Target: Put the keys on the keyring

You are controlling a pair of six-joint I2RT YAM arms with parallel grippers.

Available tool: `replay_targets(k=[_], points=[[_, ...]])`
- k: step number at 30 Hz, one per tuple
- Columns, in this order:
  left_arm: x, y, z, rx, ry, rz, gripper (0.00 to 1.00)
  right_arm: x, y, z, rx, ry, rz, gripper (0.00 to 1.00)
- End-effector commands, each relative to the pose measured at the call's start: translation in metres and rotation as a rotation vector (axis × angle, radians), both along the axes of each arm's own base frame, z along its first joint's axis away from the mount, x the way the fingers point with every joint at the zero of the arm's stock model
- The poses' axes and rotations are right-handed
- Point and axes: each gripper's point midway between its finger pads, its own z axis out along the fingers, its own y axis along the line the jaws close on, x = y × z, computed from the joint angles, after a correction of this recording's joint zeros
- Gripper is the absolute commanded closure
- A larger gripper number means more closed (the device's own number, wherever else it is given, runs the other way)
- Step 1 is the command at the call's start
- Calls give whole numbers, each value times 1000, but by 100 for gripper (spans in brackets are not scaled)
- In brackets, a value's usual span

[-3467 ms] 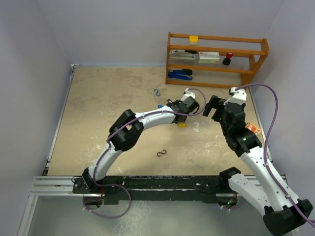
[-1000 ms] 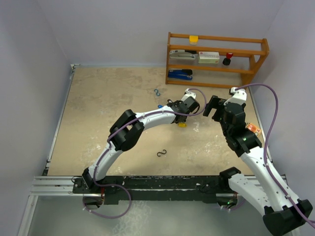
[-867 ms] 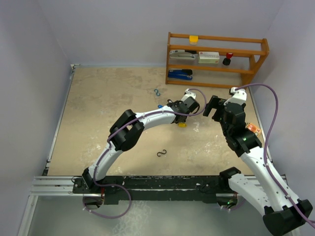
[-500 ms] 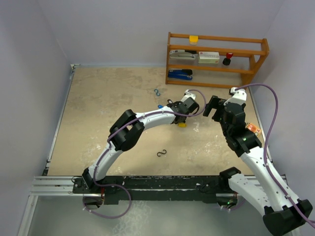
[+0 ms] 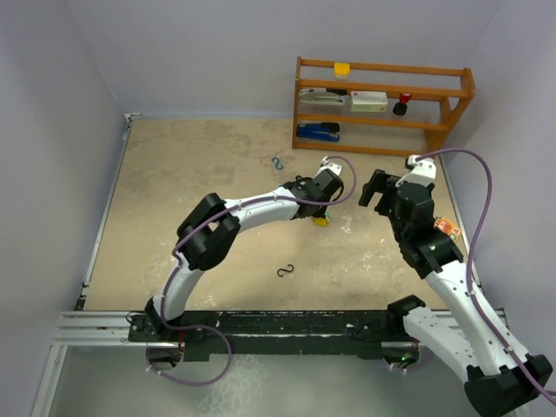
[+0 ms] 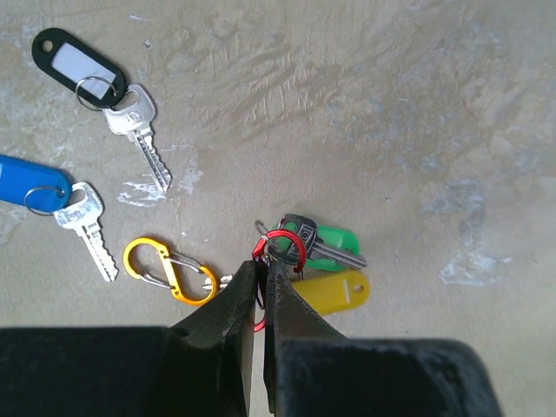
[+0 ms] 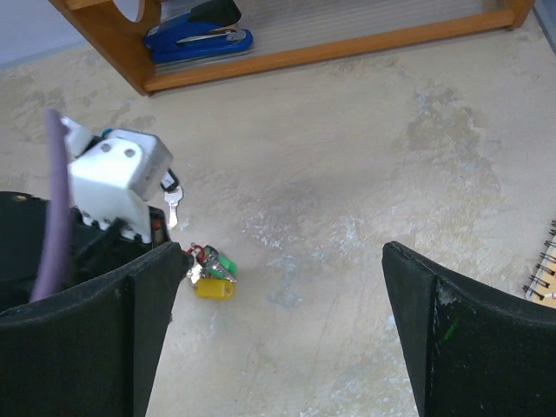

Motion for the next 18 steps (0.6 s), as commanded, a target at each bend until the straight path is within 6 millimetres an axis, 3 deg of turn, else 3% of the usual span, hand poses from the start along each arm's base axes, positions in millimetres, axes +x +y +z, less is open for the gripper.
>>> replay_targets(k=[1,7,18], points=[[14,-7,69,-216,-63,13,100,-1,-4,13,10,-39,-14,0],[24,23,93,-284,-71,57,100,-4,-3,16,15,-44,-7,0],[50,125,115,-251,-117,229,100,1,3,11,26,-32,15,0]])
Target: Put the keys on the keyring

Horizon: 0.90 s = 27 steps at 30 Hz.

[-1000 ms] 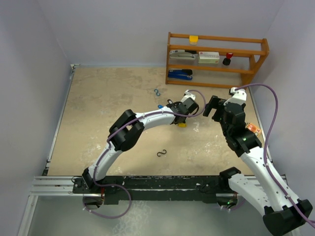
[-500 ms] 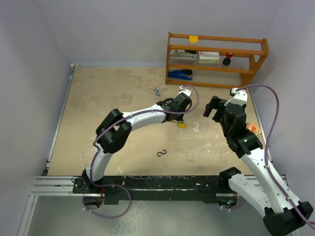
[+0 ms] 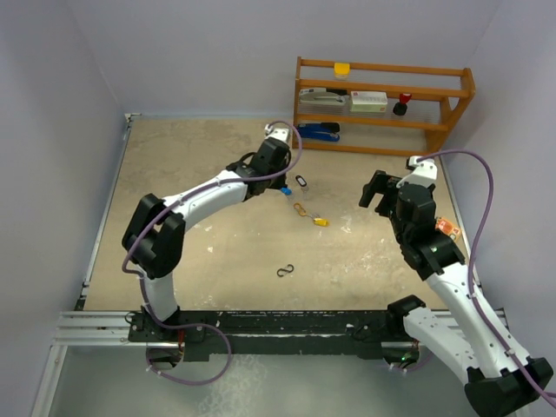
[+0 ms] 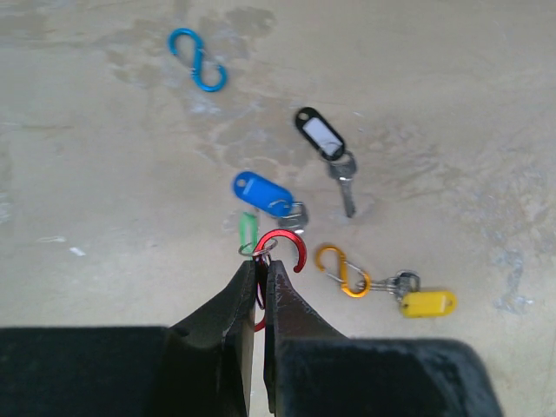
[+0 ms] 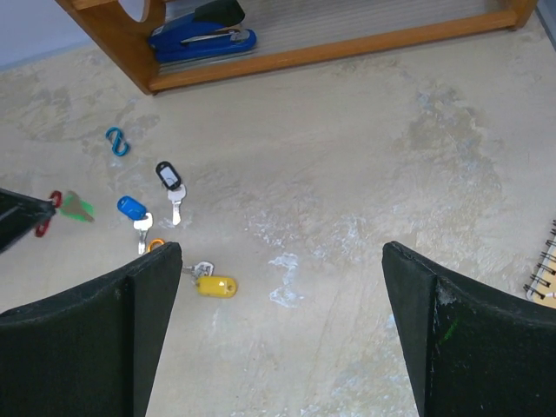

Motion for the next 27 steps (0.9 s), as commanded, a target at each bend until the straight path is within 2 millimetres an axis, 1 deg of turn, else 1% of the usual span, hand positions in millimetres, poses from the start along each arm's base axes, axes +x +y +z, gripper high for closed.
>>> replay_targets(k=[1,3,8,14,18,25,27], points=[[10,34,31,-46,-57,69,100,5,4,7,20,-23,11,0],[11,45,31,-51,-56,83,100,7,5,5,21,-19,14,0],[15,63,32,-81,-58,114,100,8,7,4,25,-16,20,0],[22,93,14,-108,-30,174,100,6,6,6,22,-21,22,0],[22,111,4,-148,-20,212,100,6,6,6,19,-20,19,0],[24,134,0,-244,-31,264,100,7,7,4,22,-14,26,0],[25,141,1,-284,-37,280,95,7,7,3,22,-13,25,0]])
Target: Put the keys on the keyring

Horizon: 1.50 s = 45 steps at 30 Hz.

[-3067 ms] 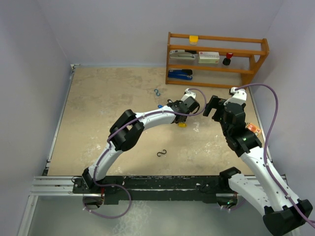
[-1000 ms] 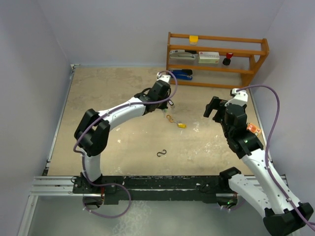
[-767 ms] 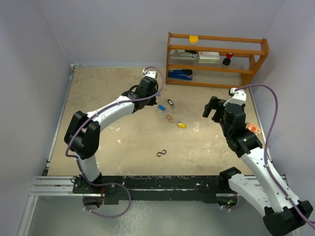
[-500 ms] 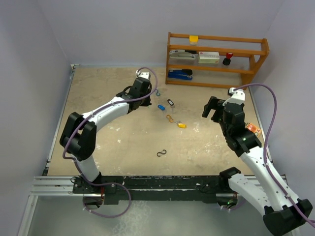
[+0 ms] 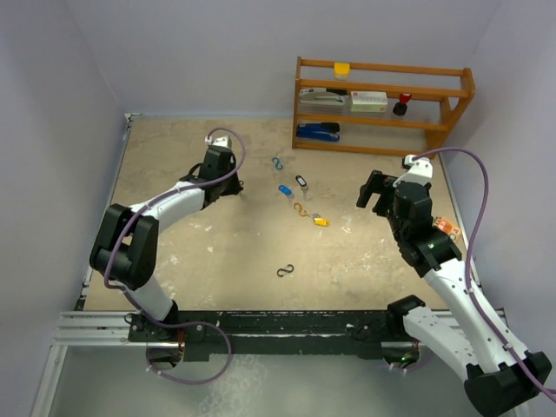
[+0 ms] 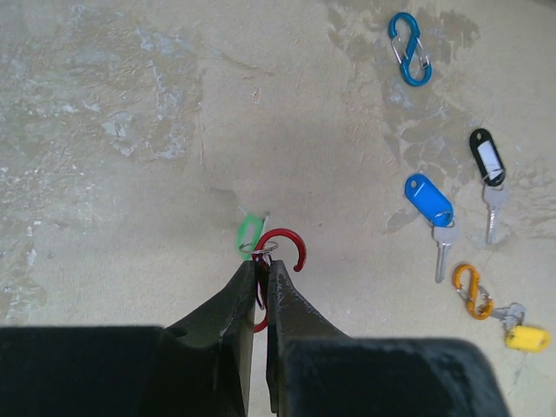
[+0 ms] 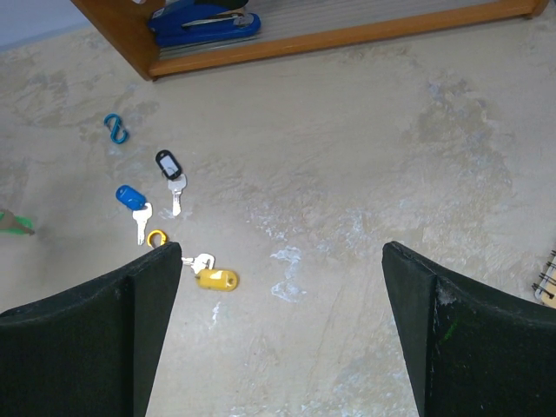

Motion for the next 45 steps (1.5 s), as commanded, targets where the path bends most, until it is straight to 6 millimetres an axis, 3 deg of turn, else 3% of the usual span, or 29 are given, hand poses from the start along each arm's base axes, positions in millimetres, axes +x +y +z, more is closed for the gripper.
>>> replay_targets(k=[1,11,15,20,24,27,32,37,45], points=[[18,3,41,-165,-137,33,92,3,2,11,24,-43,2,0],[18,53,51,-238,-186,169,59,5,4,9,29,-40,8,0],[16,61,59,-233,-202,192,44,5,5,8,33,-36,15,0],[14,59,68,-245,-214,184,35,6,8,8,38,-35,24,0],[13,43,71,-279,-216,141,29,8,10,5,42,-27,30,0],[12,19,73,-238,-220,102,28,11,12,3,43,-22,32,0],[14,-40,55,-132,-171,5,28,13,13,1,43,-14,33,0],[19,-81,29,-26,-132,-43,31,14,14,2,38,-16,39,0],[42,-94,13,70,-131,-20,34,16,20,-2,36,-5,71,0]])
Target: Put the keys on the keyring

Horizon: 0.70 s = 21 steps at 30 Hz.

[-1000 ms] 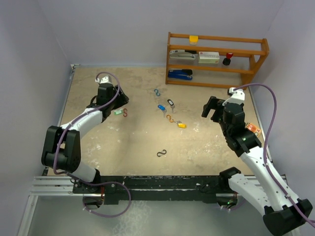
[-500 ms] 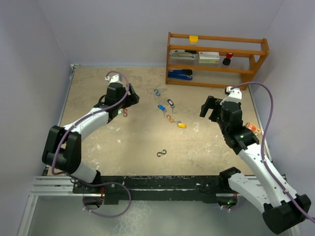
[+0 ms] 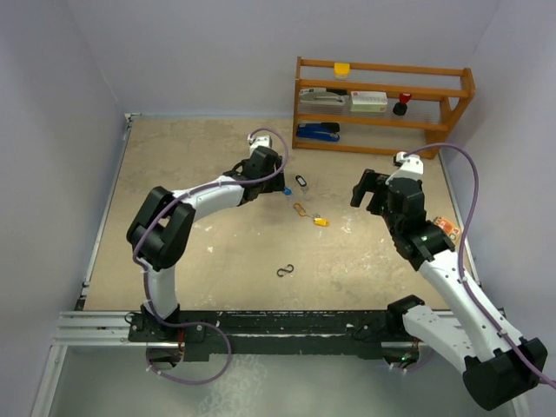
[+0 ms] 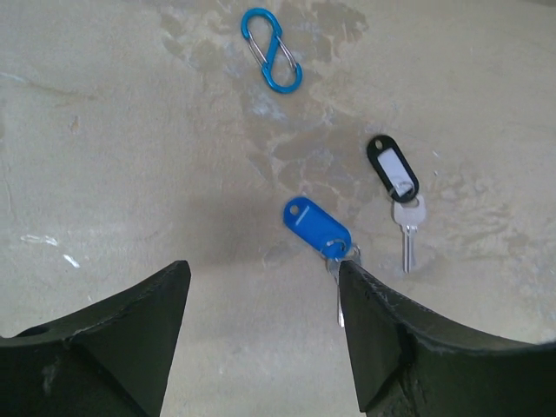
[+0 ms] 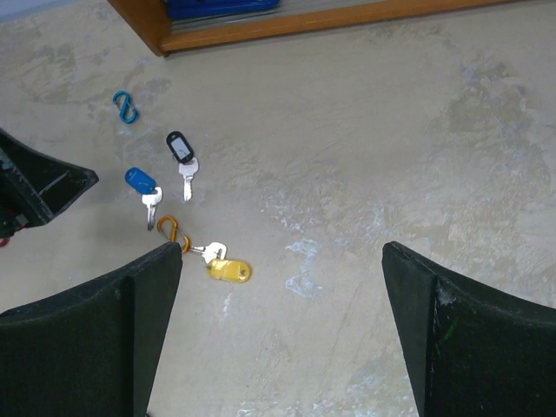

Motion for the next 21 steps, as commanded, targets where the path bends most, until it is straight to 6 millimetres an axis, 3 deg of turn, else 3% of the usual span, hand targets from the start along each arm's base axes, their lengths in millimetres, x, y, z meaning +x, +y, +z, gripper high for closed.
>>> replay_targets(k=[1,10,14,18,21], points=[[29,2,19,50,-70,44,34,7,7,12,18,-48,33,0],[30,9,19,61,-84,83,37,18,18,-1,-25,2,97,2],[27,19,41,30,-116,129,37,36,43,-9,-25,63,200,6],[26,25,66,-40,-144,151,38,68,73,-15,-9,109,278,10],[22,27,71,-50,-161,135,39,81,95,-28,-39,159,330,12]])
